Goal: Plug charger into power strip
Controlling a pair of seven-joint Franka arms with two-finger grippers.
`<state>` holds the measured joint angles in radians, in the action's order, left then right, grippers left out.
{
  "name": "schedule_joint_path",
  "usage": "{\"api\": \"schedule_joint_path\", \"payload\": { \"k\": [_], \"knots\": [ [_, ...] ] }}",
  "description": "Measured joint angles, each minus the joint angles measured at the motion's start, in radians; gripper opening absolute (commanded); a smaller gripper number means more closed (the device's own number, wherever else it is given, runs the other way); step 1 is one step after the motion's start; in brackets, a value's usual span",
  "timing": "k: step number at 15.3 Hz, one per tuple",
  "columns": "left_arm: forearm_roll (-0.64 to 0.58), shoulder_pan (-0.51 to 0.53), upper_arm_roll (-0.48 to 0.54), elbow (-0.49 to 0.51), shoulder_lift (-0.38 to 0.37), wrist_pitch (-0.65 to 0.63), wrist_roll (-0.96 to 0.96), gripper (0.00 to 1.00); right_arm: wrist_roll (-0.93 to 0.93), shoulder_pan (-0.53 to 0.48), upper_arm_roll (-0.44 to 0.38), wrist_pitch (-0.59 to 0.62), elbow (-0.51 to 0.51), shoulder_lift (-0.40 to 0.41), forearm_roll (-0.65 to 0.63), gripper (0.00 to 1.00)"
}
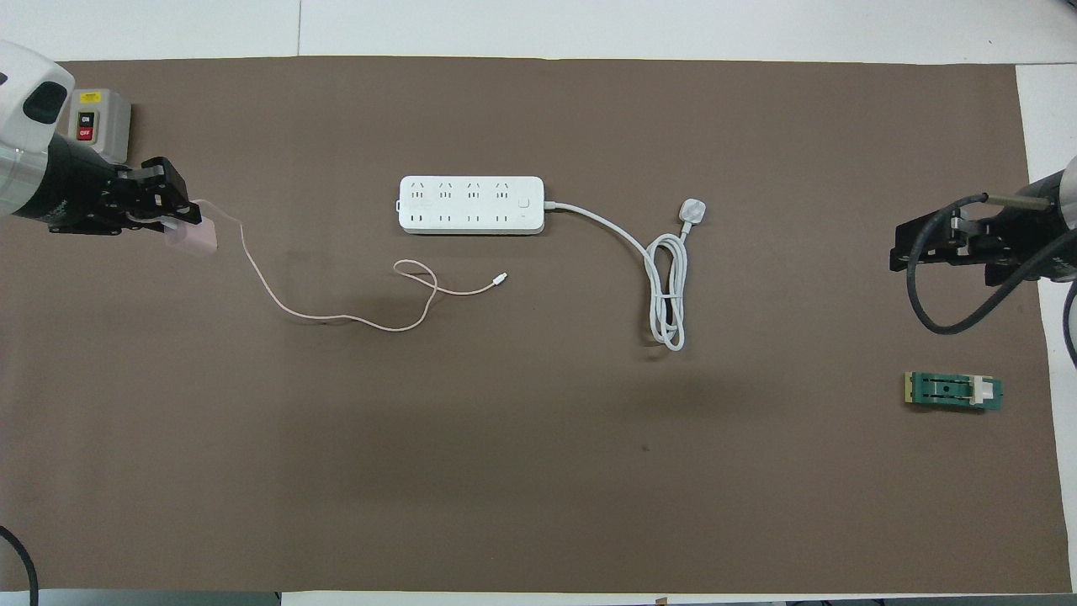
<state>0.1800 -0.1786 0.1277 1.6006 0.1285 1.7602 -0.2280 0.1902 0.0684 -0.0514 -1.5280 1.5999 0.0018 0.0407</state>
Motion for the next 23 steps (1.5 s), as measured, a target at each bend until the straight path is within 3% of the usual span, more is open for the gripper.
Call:
{"api": "schedule_joint_path", "payload": {
  "k": [5, 11, 14, 19, 23],
  "knots": [
    [-0.017, -0.015, -0.009, 0.001, -0.005, -0.001, -0.206, 0.0, -0.028, -0.026, -0.007, 0.044, -0.054, 0.023, 0.0, 1.0],
    [-0.026, -0.021, -0.005, 0.001, -0.007, -0.018, -0.235, 0.0, -0.245, -0.048, -0.071, 0.02, -0.052, 0.037, -0.014, 1.0],
    [-0.032, -0.021, -0.003, 0.001, -0.014, -0.022, -0.271, 0.0, -0.24, -0.049, -0.078, 0.014, -0.052, 0.037, -0.014, 1.0],
    [-0.071, -0.025, -0.003, 0.001, -0.015, -0.029, -0.469, 0.0, -0.205, -0.049, -0.083, 0.014, -0.054, 0.037, -0.014, 1.0],
    [-0.098, -0.048, -0.007, 0.001, -0.015, -0.029, -0.769, 0.0, -0.205, -0.047, -0.08, 0.023, -0.054, 0.037, -0.014, 1.0]
  ]
}}
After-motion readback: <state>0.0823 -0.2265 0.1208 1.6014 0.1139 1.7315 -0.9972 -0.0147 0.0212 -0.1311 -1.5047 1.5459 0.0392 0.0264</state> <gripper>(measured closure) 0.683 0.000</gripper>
